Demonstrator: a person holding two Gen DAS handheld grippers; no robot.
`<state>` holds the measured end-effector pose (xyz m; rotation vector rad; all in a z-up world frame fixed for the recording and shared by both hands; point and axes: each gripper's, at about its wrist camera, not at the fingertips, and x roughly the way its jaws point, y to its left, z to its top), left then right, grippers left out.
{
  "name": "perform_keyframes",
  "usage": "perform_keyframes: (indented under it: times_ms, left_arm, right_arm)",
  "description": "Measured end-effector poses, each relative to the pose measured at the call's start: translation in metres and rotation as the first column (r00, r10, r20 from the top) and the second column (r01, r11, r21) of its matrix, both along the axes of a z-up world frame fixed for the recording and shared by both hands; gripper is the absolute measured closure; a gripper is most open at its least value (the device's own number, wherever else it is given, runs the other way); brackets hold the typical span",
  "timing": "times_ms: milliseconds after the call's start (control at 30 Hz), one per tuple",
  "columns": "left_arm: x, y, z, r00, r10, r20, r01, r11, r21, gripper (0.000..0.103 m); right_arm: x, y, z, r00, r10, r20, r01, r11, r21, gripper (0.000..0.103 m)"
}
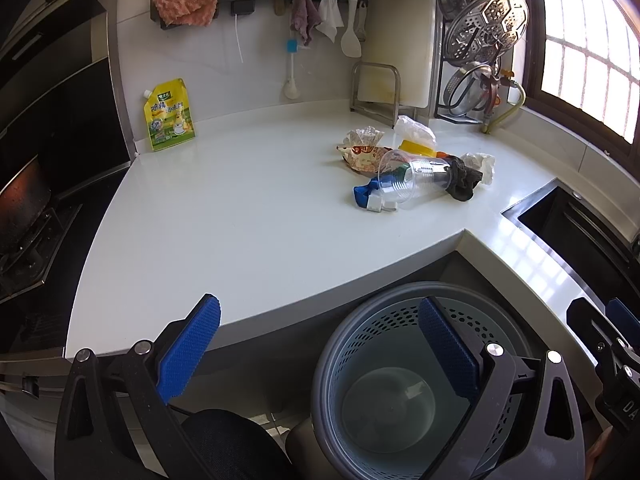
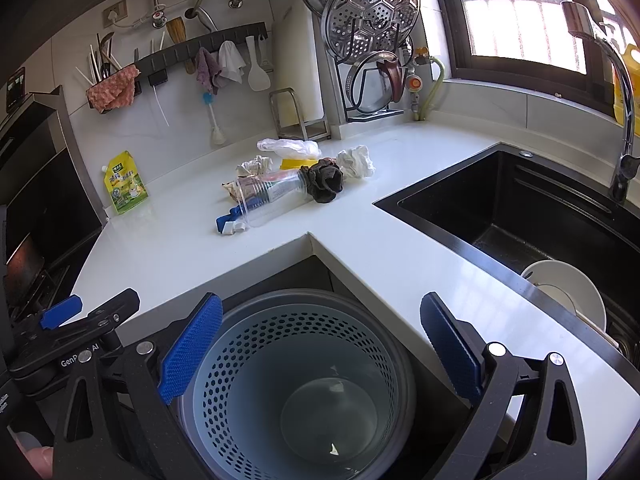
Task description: Collect trash
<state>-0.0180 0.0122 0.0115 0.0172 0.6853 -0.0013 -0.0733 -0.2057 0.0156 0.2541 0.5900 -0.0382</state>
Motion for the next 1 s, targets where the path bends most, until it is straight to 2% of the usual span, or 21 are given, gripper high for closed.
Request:
perform_keyframes:
  times_ms: [300,433,533,633,1000]
  left_arm:
    - [0.008,0.002,-0.009,1.0,0.005,-0.02,-0.005,1.0,0.01,0.006]
    - [0.024,0.003,-0.015,1.0,0.018,-0.022,-0.017,0.999,0.032,0.006]
    - [0.042,0.003,-0.017,1.0,0.009,-0.03,-0.009,1.0,0.017,0.006]
    - [0.063,-0.001,-0.015,1.0,-0.012,-0.021,0.012,1.0,-0.01,0.006]
    - [0.131,-0.034,-0.009,0.998,-0.063,-0.008,0.063,0.998,-0.029,0.006]
  right_arm:
    - [0.008,-0.006,-0.012,1.0,0.011,-0.016,-0.011,1.0,0.005,0.008]
    - [0.022,-0.014,-0.019,0.999,0.014,-0.033,-0.014,1.0,-0.006,0.008]
    - [0.034,-0.022,-0.019,0.999,0.017,-0.03,-0.017,1.0,-0.004,0.008]
    - [0.051,-0.031,-0.015,1.0,0.01,-0.027,-0.011,1.0,-0.014,0.008]
    - [0.143,-0.078,0.007,0.997,0.012,-0.074,-0.015,0.999,-0.034,0.008]
